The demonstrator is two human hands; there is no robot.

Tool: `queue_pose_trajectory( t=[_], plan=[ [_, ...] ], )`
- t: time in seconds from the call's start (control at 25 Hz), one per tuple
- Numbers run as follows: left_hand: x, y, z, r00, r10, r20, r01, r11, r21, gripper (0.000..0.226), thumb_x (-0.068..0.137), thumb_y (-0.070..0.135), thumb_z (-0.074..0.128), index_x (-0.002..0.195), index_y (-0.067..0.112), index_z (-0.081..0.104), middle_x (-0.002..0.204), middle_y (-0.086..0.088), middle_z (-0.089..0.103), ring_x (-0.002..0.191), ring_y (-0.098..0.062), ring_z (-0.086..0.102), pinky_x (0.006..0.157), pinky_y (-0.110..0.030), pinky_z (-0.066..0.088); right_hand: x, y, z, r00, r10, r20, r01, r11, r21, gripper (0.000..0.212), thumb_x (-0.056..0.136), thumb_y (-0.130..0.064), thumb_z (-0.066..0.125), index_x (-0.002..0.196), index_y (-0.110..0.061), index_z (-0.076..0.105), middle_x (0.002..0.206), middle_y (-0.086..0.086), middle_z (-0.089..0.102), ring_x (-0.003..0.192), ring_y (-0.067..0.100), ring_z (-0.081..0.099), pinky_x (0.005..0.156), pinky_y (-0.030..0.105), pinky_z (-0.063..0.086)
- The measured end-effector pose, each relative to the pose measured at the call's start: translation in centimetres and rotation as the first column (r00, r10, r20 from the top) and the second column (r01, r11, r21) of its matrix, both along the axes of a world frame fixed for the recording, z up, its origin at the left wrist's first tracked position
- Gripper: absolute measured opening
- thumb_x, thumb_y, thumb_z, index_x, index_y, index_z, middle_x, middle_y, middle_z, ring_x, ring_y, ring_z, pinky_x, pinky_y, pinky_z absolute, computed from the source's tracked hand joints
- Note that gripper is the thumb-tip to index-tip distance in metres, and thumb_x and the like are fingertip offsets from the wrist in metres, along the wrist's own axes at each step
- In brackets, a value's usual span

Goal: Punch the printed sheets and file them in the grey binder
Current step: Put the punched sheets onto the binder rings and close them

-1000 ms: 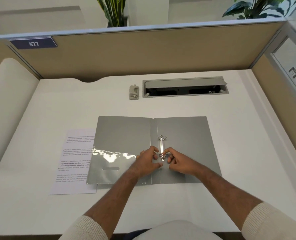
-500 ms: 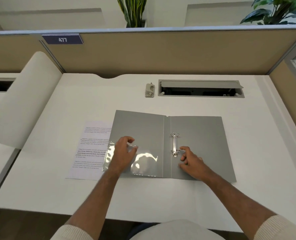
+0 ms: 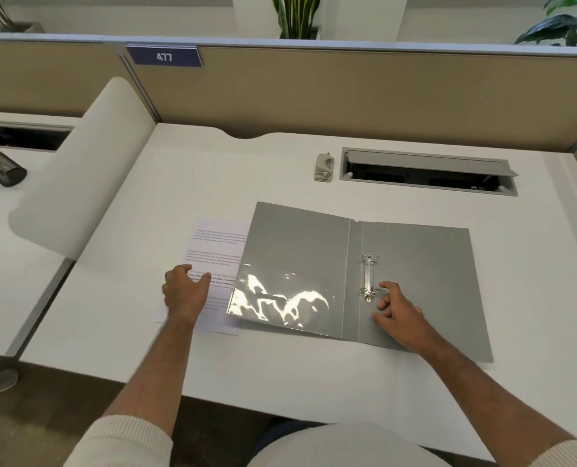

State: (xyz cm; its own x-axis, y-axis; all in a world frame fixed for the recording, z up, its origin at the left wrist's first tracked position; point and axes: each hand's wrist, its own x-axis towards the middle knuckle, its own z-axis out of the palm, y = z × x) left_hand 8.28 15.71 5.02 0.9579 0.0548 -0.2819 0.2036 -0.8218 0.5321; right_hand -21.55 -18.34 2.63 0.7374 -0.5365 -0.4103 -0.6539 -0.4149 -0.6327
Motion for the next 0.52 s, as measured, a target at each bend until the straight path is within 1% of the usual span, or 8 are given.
queue_pose_trajectory(
  t=[0.12, 0.24, 0.36, 0.52],
  plan=[
    [0.8, 1.9, -0.9, 0.993, 0.063, -0.103, -0.047, 0.987, 0.153, 0.082, 0.086, 0.053, 0.08, 0.146, 0.005, 0.051, 0.149, -0.021, 0.048, 0.138, -0.045, 0.047, 0.112, -0.059, 0.041, 0.1, 0.1, -0.1, 1.0, -0.001, -0.005, 0.001, 1.0, -0.013, 0.059, 0.09, -0.02, 0.072, 0.14, -0.031, 0.043, 0.098, -0.012, 0.06, 0.084, 0.007, 0.064, 0.104, 0.043, 0.037],
    [1.1, 3.0, -1.7, 0.989, 0.095, -0.112, -0.067, 0.971, 0.23, 0.096, 0.076, 0.066, 0.083, 0.14, 0.002, 0.051, 0.142, -0.022, 0.049, 0.134, -0.043, 0.048, 0.107, -0.059, 0.043, 0.1, 0.0, -0.3, 1.0, -0.006, -0.009, 0.006, 1.0, -0.014, 0.059, 0.09, -0.02, 0.073, 0.14, -0.031, 0.044, 0.098, -0.011, 0.06, 0.084, 0.009, 0.065, 0.105, 0.044, 0.038],
    [1.1, 3.2, -2.1, 0.991, 0.085, -0.105, -0.054, 0.96, 0.275, 0.102, 0.069, 0.066, 0.088, 0.138, 0.002, 0.049, 0.14, -0.021, 0.049, 0.132, -0.042, 0.048, 0.105, -0.058, 0.043, 0.1, 0.1, -0.5, 1.0, -0.002, -0.011, 0.002, 1.0, -0.024, 0.058, 0.09, -0.02, 0.073, 0.139, -0.031, 0.044, 0.099, -0.011, 0.06, 0.086, 0.011, 0.065, 0.104, 0.044, 0.038],
    [1.1, 3.1, -2.3, 0.991, 0.076, -0.112, -0.044, 0.962, 0.269, 0.099, 0.067, 0.061, 0.092, 0.137, 0.005, 0.049, 0.14, -0.02, 0.049, 0.133, -0.041, 0.048, 0.105, -0.059, 0.042, 0.2, 0.1, -0.6, 1.0, -0.006, -0.022, 0.006, 1.0, -0.021, 0.058, 0.09, -0.02, 0.073, 0.138, -0.031, 0.044, 0.099, -0.01, 0.06, 0.086, 0.012, 0.064, 0.104, 0.045, 0.038]
  ],
)
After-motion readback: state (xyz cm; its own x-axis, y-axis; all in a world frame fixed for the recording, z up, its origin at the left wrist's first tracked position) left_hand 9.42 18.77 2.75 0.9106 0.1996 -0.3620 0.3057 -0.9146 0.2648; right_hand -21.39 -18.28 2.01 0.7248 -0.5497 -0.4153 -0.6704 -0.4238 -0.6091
